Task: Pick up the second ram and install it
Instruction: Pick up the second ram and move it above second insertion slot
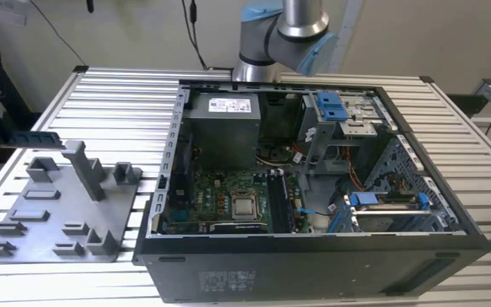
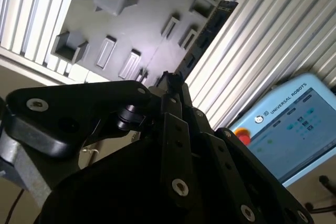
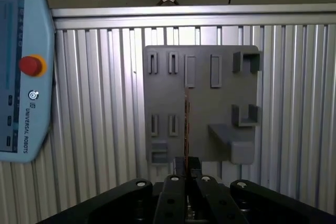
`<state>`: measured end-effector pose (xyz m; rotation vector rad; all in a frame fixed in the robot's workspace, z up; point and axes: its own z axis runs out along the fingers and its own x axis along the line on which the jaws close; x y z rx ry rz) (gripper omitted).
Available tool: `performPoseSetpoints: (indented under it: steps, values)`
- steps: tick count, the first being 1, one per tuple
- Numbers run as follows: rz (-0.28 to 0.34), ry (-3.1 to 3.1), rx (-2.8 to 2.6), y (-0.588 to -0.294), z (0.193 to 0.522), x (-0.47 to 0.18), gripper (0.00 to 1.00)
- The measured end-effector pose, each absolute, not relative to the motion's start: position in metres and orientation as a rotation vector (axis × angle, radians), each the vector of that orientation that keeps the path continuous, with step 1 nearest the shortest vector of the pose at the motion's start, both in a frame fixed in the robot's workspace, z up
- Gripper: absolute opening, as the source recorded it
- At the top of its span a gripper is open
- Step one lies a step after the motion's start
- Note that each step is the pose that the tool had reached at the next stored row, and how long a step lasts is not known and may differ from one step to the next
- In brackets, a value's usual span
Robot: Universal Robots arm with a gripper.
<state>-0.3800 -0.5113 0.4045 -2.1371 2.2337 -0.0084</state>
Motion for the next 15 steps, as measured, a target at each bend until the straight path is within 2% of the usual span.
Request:
performPoseSetpoints:
  steps: [15]
  values:
    - [-0.001,2.23,-2.147,-0.512,0.405,-0.314,0.14]
